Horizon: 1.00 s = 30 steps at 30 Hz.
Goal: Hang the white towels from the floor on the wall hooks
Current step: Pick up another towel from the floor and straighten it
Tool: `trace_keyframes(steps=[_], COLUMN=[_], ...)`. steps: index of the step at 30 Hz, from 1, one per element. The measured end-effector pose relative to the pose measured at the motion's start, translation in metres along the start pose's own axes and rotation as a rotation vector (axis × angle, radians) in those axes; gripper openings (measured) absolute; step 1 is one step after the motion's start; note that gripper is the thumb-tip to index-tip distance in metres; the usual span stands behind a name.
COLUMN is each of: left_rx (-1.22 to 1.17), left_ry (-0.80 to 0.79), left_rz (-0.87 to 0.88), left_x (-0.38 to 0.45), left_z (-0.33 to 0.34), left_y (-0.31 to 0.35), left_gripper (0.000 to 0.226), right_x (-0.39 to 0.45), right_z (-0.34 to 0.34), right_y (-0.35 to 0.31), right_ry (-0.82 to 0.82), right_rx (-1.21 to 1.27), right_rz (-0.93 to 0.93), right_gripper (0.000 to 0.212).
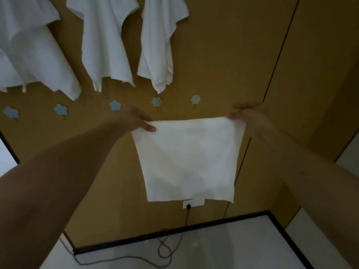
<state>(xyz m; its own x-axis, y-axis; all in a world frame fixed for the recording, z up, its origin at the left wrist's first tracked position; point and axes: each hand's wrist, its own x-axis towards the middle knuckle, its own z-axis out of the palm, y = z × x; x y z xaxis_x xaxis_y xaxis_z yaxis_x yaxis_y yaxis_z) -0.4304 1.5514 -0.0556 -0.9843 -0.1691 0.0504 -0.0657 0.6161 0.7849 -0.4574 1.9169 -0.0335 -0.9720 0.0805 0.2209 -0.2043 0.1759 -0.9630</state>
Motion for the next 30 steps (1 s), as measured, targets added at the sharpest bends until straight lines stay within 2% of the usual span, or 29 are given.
trace_keyframes(steps=[2, 4, 6, 9, 14, 17, 19, 21, 24, 27, 30], left_rx=[0.108, 0.095, 0.089, 0.099, 0.127, 0.22, 0.367, 0.402, 0.348, 0.193, 0.138], left_ry=[0.064, 0.133, 0.159, 0.192, 0.295, 0.328, 0.348, 0.322, 0.268, 0.297, 0.342], left_rz=[0.026, 0.037, 0.062, 0.111, 0.214, 0.217, 0.27, 0.361, 0.46, 0.426, 0.451], left_x=[0.006, 0.009, 0.012, 0.014, 0.014, 0.014, 0.013, 0.012, 0.01, 0.019, 0.032], left_z=[0.006, 0.011, 0.011, 0.007, -0.001, -0.008, -0.012, -0.016, -0.022, -0.035, -0.051], left_y=[0.003, 0.005, 0.007, 0.011, 0.029, 0.048, 0.063, 0.079, 0.102, 0.124, 0.148], left_gripper=[0.047, 0.034, 0.034, 0.043, 0.025, 0.037, 0.041, 0.033, 0.011, 0.009, 0.013], right_x=[-0.003, -0.004, -0.005, -0.008, -0.009, -0.003, 0.001, 0.005, 0.011, 0.024, 0.045], right_z=[0.001, 0.001, -0.001, -0.005, -0.01, -0.014, -0.014, -0.011, -0.008, -0.007, -0.006], right_y=[-0.006, -0.006, -0.004, -0.002, -0.012, -0.023, -0.033, -0.045, -0.06, -0.077, -0.099], right_ry=[-0.02, -0.049, -0.077, -0.085, -0.037, -0.001, 0.031, 0.028, 0.04, 0.077, 0.082], right_rx=[-0.173, -0.315, -0.373, -0.372, -0.435, -0.482, -0.649, -0.834, -0.785, -0.649, -0.54], right_rz=[-0.027, -0.059, -0.108, -0.172, -0.213, -0.21, -0.258, -0.338, -0.379, -0.4, -0.399], right_gripper=[0.053, 0.059, 0.059, 0.041, 0.018, 0.015, 0.015, 0.012, 0.013, 0.013, 0.015])
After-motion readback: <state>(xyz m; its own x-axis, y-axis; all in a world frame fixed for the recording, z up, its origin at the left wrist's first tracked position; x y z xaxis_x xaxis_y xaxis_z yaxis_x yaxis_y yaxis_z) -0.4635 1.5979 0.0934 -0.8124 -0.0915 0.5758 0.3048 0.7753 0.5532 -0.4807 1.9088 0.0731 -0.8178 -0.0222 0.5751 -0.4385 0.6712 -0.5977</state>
